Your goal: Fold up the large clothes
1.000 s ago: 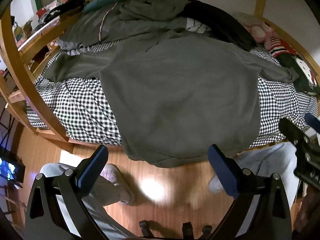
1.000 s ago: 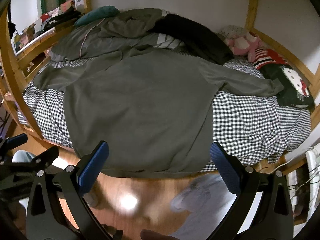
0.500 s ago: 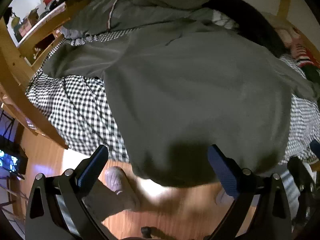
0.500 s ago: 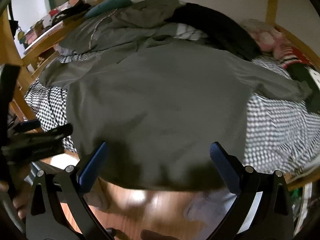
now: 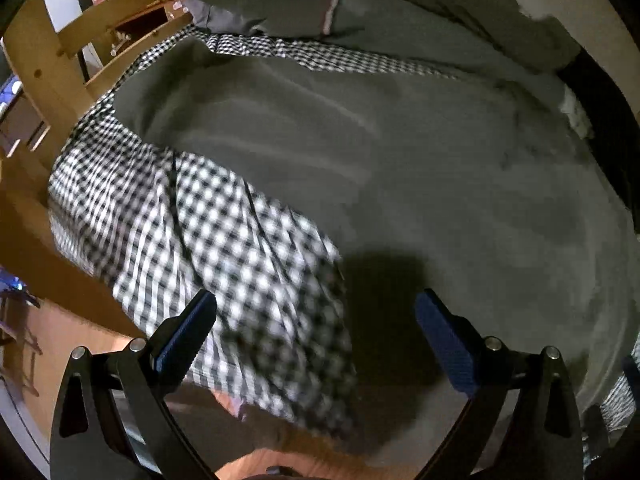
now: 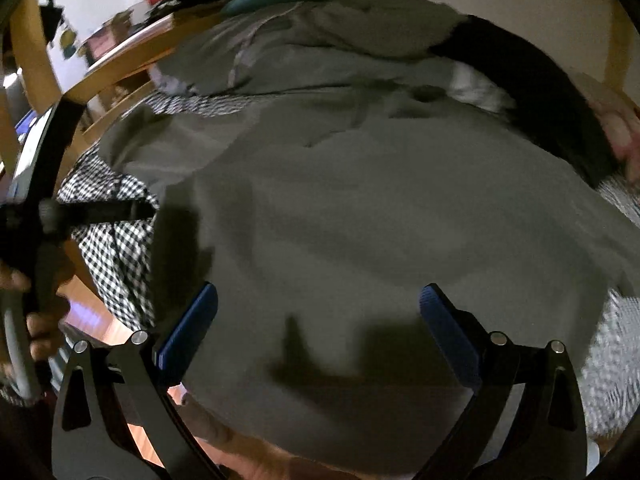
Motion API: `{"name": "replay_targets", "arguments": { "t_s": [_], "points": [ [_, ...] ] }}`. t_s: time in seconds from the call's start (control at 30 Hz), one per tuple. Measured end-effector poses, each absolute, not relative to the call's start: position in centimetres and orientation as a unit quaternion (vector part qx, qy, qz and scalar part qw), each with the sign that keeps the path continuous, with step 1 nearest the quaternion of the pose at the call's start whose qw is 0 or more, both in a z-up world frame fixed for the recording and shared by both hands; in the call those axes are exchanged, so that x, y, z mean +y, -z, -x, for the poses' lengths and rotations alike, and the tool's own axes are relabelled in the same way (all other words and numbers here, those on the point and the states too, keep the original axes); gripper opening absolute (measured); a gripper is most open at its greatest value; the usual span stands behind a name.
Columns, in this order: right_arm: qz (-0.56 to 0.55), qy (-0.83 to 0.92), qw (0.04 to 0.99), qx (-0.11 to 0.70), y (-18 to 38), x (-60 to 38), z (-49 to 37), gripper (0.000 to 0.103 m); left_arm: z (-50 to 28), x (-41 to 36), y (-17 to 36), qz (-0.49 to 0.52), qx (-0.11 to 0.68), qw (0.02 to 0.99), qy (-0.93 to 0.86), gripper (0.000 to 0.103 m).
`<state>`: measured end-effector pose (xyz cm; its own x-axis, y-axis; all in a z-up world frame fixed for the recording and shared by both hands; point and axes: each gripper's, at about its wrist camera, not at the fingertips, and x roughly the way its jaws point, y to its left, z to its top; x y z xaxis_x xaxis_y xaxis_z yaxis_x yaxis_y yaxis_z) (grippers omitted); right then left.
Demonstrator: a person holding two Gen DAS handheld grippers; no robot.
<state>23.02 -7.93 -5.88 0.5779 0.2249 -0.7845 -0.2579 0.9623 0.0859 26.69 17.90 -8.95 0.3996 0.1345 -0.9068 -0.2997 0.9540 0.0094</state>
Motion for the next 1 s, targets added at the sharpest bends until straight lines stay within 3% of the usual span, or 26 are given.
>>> {"name": "replay_targets", "arguments": {
  "t_s": [0.3,0.77,0.87,1.0],
  "points": [
    [0.098,-0.195,0.878,0.425,7.1,2.9,-28.9,0.100,-34.4,25.6,10.4,0.069,0.535,0.831,-0.137,0.098],
    [0.187,-0.324,0.846,0.380,10.3,17.7,-33.3,0.100,-40.0,38.0,12.0,0.121,0.512,0.825,-0.208,0.098],
    [0.175,-0.374,0.809,0.417,11.6,20.1,-35.2,0.100,-40.9,40.2,13.7,0.164,0.518,0.809,-0.225,0.098],
    [0.210,-0.332,0.804,0.447,13.8,22.4,-37.5,0.100,-41.5,39.7,14.4,0.147,0.518,0.811,-0.228,0.098]
  ]
}}
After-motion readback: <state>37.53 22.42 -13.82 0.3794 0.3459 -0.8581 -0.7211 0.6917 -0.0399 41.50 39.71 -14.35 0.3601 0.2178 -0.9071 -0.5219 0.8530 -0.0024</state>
